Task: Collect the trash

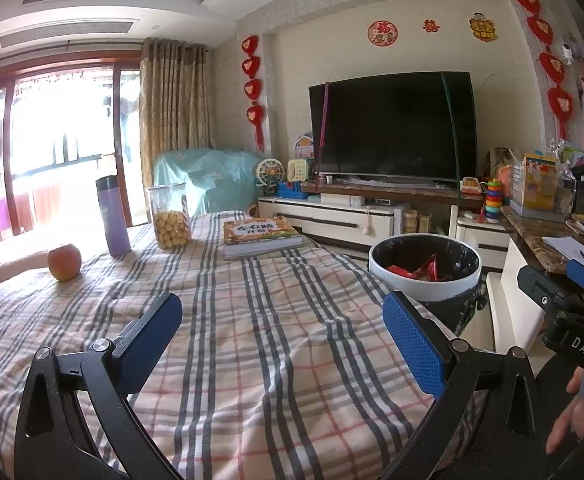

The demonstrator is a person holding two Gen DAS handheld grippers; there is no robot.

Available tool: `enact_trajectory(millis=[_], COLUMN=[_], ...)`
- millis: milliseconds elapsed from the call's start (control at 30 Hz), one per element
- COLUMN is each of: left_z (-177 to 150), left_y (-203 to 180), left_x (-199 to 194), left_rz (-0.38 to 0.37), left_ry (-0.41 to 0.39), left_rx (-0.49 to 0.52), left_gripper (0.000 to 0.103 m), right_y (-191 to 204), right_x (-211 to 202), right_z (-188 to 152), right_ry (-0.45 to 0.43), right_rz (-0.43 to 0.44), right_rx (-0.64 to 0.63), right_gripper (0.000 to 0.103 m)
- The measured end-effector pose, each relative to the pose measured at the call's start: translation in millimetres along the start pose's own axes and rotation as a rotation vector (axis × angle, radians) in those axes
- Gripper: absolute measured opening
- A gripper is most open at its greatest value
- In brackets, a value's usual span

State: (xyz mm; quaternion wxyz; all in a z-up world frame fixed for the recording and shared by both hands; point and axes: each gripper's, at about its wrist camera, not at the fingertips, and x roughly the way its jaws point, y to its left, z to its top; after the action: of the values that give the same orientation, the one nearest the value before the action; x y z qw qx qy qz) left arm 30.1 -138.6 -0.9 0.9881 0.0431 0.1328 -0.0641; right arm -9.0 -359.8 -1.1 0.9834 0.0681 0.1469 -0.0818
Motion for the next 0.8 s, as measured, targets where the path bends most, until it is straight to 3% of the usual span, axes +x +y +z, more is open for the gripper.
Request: enact_trajectory(millis=[800], left_z=[-3.1], left_y=[0.9], left_x=[2.4], left_rz=[-0.006], left_ry=[0.014], left_rx=[-0.002], left_gripper=[0.103], right_y=[0.5], right_x=[0.1], right_z=[-1.1], right_ry=[0.002], right_rz=[0.004], right_rx=[0.005], right_gripper=[0.103])
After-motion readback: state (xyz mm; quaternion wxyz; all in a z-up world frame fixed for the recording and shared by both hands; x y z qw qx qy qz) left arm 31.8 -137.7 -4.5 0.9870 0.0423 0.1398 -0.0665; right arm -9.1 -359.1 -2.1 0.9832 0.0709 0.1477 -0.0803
